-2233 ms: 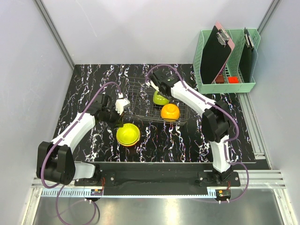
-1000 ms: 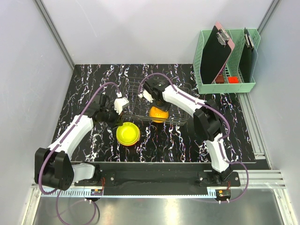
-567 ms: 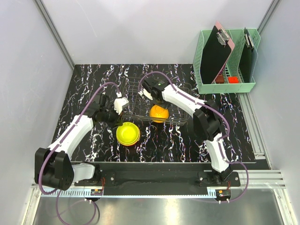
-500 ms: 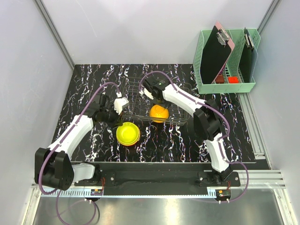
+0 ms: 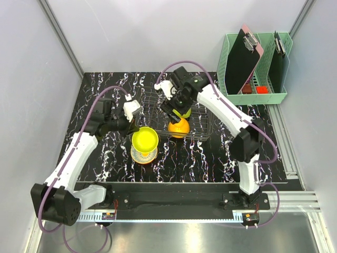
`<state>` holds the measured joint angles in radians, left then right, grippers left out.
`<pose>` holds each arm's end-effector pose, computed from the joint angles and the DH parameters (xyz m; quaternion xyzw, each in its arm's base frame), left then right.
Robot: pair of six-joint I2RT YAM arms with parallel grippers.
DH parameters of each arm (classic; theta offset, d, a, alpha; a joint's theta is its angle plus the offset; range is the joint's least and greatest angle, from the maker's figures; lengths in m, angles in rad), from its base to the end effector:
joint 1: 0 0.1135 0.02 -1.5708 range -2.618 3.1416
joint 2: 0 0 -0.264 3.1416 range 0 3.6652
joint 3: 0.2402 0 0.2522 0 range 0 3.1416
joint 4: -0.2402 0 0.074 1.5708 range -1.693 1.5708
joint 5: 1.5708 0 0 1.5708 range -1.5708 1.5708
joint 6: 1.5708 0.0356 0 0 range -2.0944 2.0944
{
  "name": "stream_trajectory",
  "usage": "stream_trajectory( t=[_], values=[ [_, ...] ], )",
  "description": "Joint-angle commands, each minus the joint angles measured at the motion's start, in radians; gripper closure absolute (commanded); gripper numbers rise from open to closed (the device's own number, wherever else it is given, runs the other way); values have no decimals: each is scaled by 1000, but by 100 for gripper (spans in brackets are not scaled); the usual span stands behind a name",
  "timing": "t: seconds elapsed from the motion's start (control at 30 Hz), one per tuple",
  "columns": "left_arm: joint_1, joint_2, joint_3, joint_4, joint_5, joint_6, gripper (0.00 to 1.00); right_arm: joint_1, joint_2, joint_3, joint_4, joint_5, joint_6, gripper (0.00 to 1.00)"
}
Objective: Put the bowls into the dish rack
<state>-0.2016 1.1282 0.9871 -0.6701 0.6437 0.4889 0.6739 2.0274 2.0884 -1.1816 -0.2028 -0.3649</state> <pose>0.2196 -0.0667 0.3027 0.4085 0.7894 -0.2404 0.3901 0.3273 0.2706 0.3273 -0.5010 0.8307 0.1317 0.2042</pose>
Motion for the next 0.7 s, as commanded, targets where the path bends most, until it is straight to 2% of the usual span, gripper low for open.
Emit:
stream_trajectory(
  t=[0.0,0.2,0.33,0.47,0.67],
  values=[
    [5,-44,59,-2,155,4,100,3,-68,50,-85,-306,-8,16],
    [4,-44,93,-9,215,16,100,-8,-56,79,-160,-546,-45,13],
    [1,-27,131,-8,272,16,100,-16,-15,108,-219,-723,-81,8],
    [-16,-33,162,44,251,-9,100,-28,14,124,-240,-808,-92,1],
    [-50,-22,199,70,246,-30,100,-51,65,139,-254,-911,-91,0]
  ],
)
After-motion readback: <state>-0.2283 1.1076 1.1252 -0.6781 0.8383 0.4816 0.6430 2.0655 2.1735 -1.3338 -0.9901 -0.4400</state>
